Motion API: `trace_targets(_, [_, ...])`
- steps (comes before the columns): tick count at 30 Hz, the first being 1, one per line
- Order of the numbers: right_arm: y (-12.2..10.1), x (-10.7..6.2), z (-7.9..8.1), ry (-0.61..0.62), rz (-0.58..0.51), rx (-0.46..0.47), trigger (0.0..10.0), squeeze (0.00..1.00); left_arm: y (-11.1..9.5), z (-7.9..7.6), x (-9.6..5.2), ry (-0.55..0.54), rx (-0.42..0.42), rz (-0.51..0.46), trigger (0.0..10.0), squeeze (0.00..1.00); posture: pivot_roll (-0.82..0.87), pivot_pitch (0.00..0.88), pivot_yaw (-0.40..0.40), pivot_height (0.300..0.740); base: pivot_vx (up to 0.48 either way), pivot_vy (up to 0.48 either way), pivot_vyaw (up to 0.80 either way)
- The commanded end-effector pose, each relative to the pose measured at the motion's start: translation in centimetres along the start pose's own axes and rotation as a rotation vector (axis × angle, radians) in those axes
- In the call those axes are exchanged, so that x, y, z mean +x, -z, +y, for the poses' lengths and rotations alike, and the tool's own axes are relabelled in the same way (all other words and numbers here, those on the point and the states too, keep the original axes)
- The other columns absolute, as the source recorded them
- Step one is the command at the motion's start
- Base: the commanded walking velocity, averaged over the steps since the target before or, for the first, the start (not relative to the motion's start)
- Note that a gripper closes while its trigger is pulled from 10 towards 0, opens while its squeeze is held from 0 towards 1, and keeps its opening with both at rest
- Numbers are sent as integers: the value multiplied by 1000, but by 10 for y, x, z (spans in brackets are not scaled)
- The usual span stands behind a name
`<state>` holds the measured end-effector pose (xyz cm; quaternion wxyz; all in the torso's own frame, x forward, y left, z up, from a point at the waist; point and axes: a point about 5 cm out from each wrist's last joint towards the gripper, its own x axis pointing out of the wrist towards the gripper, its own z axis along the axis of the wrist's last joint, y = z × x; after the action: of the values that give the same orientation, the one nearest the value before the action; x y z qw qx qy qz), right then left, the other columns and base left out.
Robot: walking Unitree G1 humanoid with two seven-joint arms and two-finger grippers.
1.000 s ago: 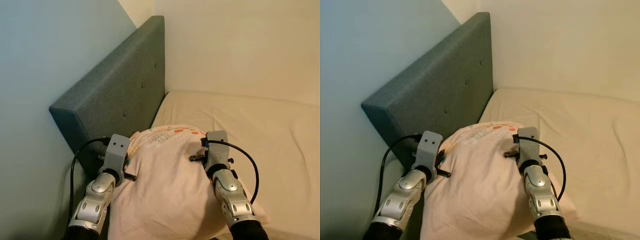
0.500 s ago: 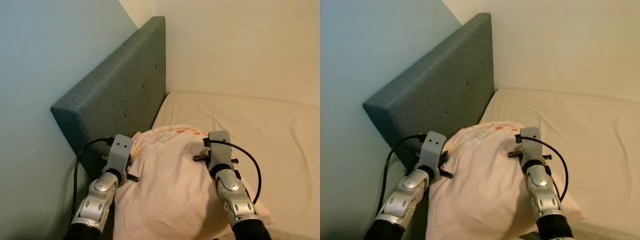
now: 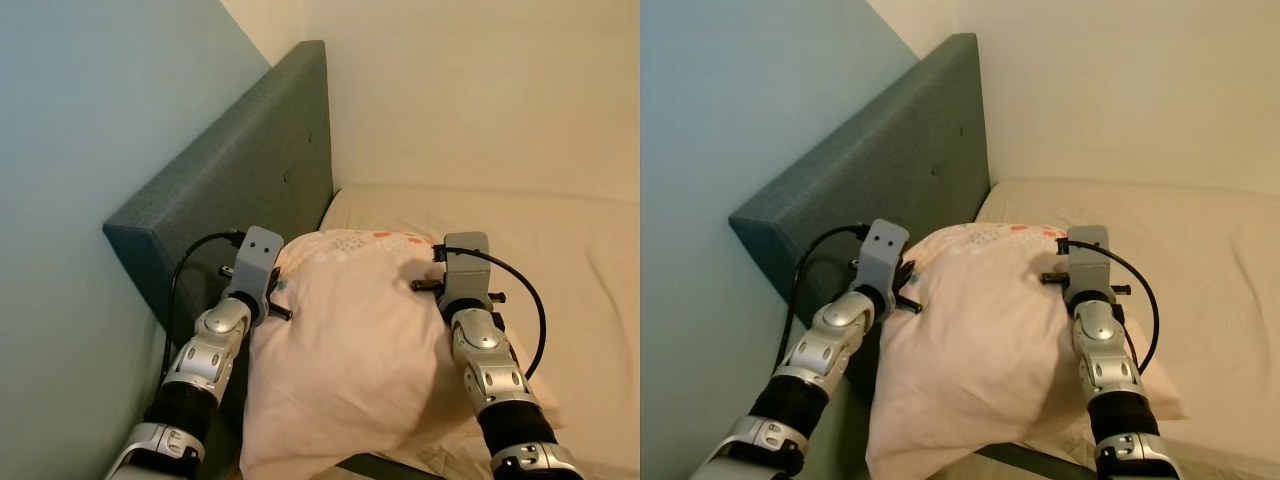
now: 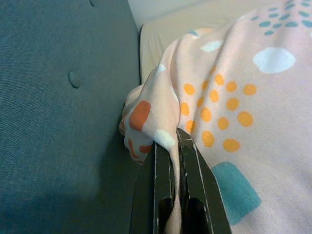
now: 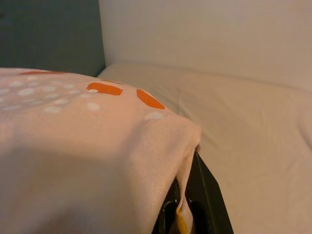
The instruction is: Clean up the room
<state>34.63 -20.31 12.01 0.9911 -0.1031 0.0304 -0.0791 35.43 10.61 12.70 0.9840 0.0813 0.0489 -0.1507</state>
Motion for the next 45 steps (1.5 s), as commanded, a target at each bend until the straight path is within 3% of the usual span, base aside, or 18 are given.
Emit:
trace_targets(1, [-8,-1,6,-8,-56,7,10000,0,-1,2,-1,-8,9,-29,10000,0,-120,40,115,739,0,0,0])
trace_targets(14, [14,-16,13,-46,10,25,10000,0,27,-7,-24,5,-72,-7,10000,0,-112,73,97,739,0,0,0])
trace_targets(26, [14,-19,17,-58,7,42,10000,0,23,-24,-31,53,-131,-66,10000,0,-112,80,93,739,68,0,0])
trace_targets(45, [14,-20,20,-75,8,47,10000,0,21,-23,-35,39,-142,-72,10000,0,-102,80,87,739,292,0,0])
